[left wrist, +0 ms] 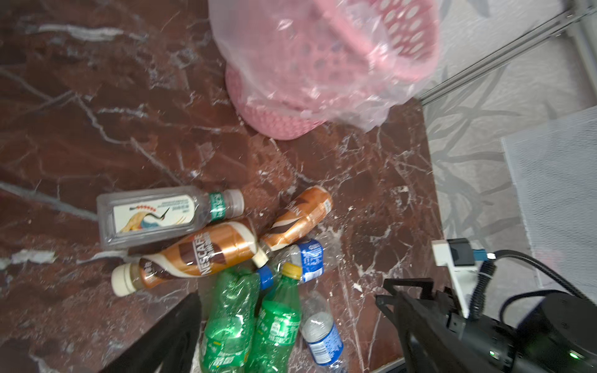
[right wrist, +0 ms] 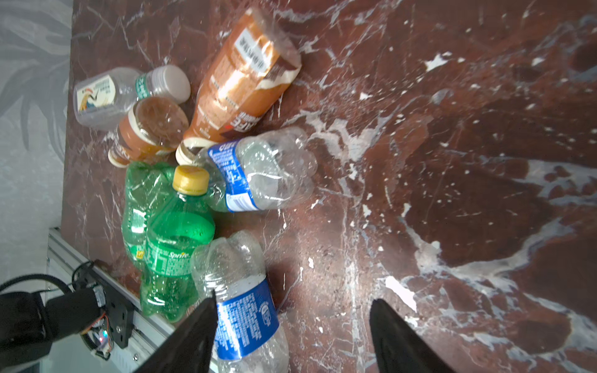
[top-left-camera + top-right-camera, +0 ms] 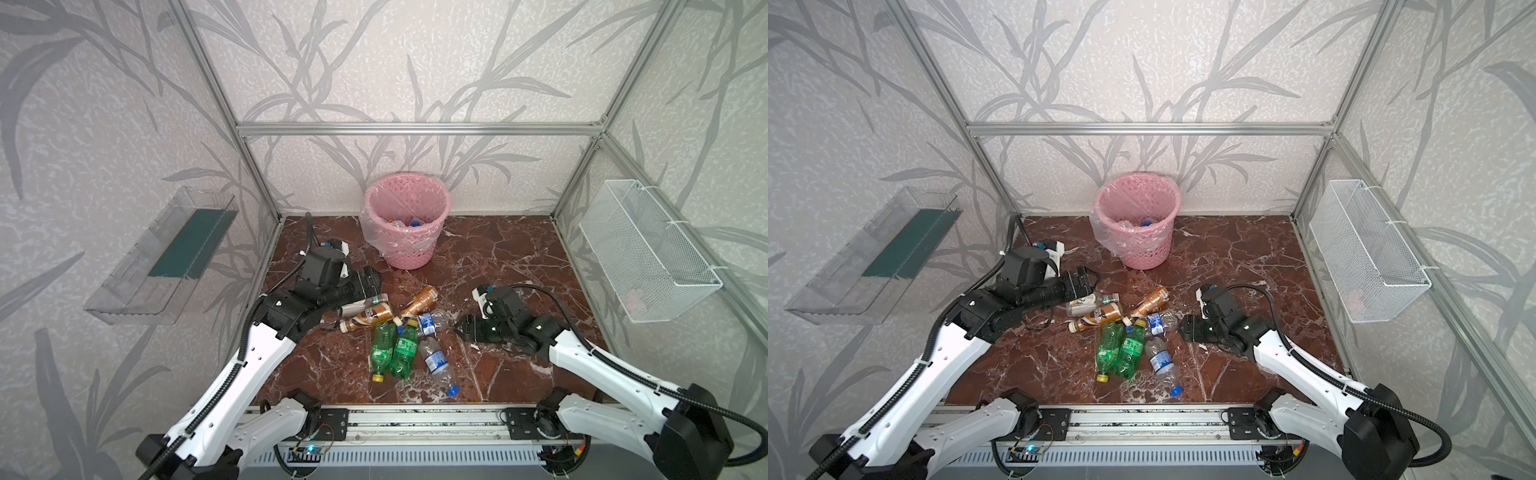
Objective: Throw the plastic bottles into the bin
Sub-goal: 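Return the left gripper to the pile while the right gripper reaches a clear blue-labelled bottle, then grasp the clear blue-labelled bottle with the right gripper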
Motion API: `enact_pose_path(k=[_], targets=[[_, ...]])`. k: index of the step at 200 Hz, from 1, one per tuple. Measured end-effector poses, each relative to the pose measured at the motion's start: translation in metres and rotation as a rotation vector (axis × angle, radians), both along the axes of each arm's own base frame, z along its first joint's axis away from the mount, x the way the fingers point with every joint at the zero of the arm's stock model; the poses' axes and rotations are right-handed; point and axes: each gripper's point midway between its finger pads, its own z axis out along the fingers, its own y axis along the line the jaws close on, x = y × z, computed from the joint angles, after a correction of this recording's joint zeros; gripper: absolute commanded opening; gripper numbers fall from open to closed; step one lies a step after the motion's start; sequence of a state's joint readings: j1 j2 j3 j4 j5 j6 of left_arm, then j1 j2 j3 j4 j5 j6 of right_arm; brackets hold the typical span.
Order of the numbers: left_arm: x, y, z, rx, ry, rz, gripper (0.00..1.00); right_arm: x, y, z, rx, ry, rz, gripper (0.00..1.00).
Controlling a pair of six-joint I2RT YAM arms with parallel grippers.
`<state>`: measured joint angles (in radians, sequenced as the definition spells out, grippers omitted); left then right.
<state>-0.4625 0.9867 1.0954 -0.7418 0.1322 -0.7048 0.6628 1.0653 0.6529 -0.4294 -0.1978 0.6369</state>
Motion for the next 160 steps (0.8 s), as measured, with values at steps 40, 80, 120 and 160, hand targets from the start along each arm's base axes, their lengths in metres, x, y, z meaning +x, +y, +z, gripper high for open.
enact_pose_path(k=[40, 80, 120, 160], targets=[[-0.014, 0.012, -0.026, -0.013, 0.038, 0.038, 0.91, -0.034, 0.018, -0.011, -0.056, 0.027, 0.136, 0.79], [-0.019, 0.018, -0.046, -0.022, 0.080, 0.060, 0.90, -0.063, 0.028, -0.029, -0.140, 0.065, 0.247, 0.83], [-0.021, 0.020, -0.058, -0.028, 0.111, 0.077, 0.89, -0.074, 0.032, -0.047, -0.230, 0.114, 0.321, 0.84], [-0.025, 0.023, -0.061, -0.037, 0.109, 0.090, 0.89, -0.075, 0.048, -0.047, -0.261, 0.110, 0.391, 0.81]])
